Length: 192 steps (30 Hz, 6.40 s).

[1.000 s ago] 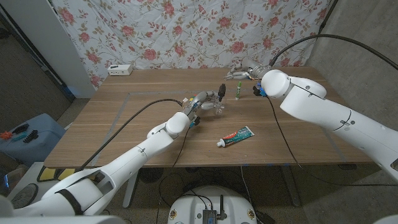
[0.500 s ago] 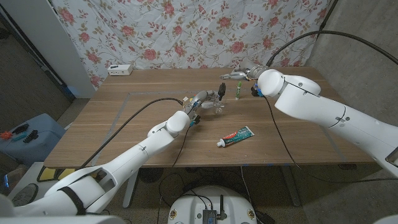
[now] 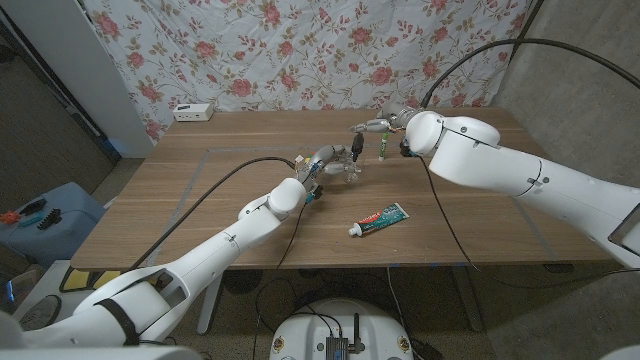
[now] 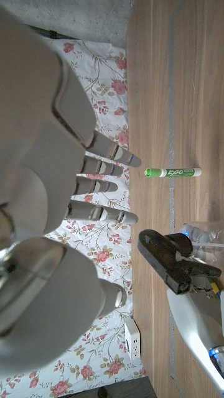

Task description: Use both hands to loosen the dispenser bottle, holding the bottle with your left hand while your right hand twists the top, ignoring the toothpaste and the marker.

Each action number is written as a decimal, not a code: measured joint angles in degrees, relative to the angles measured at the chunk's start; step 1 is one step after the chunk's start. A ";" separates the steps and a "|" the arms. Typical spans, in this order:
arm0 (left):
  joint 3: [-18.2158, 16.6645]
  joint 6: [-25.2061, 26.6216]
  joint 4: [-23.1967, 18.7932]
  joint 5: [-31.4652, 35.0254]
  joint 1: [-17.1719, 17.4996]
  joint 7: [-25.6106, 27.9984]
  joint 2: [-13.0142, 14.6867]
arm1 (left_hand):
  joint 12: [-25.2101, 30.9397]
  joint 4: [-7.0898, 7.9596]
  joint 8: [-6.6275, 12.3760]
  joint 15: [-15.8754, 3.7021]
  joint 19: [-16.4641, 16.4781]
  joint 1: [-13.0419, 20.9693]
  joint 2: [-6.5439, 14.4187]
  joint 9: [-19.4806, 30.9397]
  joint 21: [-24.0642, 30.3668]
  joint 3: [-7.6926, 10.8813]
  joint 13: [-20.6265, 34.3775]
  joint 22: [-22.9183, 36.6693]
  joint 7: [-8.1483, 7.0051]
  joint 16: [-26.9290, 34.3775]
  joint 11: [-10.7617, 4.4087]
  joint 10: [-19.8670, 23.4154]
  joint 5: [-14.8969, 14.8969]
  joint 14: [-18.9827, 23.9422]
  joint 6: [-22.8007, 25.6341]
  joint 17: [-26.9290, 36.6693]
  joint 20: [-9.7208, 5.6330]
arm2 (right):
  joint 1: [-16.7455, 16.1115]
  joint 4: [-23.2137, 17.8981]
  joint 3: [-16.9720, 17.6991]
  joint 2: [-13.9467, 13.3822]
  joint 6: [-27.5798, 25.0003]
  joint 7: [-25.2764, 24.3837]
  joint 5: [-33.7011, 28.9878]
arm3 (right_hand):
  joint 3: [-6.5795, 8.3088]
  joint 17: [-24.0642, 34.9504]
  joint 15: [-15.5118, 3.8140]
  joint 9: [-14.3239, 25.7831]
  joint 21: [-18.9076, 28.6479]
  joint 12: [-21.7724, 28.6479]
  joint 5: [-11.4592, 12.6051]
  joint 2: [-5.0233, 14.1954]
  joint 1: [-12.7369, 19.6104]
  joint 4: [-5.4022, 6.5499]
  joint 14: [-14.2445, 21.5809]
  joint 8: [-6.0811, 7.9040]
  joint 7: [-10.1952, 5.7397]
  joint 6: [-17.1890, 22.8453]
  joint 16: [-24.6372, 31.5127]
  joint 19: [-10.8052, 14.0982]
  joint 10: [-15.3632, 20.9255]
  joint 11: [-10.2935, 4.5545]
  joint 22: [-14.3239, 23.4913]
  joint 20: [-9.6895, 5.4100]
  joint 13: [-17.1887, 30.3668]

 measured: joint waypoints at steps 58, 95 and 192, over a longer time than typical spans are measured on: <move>0.54 0.16 0.90 -0.12 -0.66 -0.42 -0.69 | -0.28 -0.23 0.00 0.10 0.00 0.00 0.00 0.02 0.00 0.23 0.00 0.00 0.00 -0.28 0.03 0.04 0.00 0.10 0.00 -0.03 0.00 | 8.53 4.50 -9.99 2.31 -3.62 -5.35 7.26 | 5.99 -0.52 -0.14 1.59 0.00 0.04 1.23 1.50 11.23 -8.67 0.94 2.47 -2.12 3.48 -0.21 0.14 0.23 -0.25 -0.01 0.27 -0.14; 0.24 0.79 -1.47 -0.29 1.05 -0.09 0.22 | -0.41 -0.33 0.00 0.10 0.00 0.00 0.00 0.01 0.00 0.32 0.00 0.00 0.00 -0.42 0.09 0.12 0.19 0.10 0.00 -0.07 0.00 | 0.51 3.31 -2.20 0.90 3.16 -5.97 6.38 | 13.23 -0.50 -2.12 1.97 0.00 0.04 1.22 5.21 24.15 -13.21 1.61 3.93 -5.71 6.01 -0.21 1.27 1.03 -2.10 -0.15 -0.45 -0.13; 0.13 -1.25 -0.43 -0.61 1.28 -0.23 -0.13 | -1.03 -0.81 0.00 0.40 0.00 0.00 0.00 -0.26 0.00 0.81 0.00 0.00 0.00 -0.87 0.19 0.62 0.20 0.41 0.00 -0.29 0.00 | -12.41 0.28 10.31 0.19 12.68 -5.08 0.79 | 14.90 -0.26 -5.15 -0.97 -0.22 0.00 1.70 5.35 35.20 -10.79 0.18 1.21 -15.64 6.65 0.25 -1.23 2.65 -8.42 -0.12 -2.47 -0.14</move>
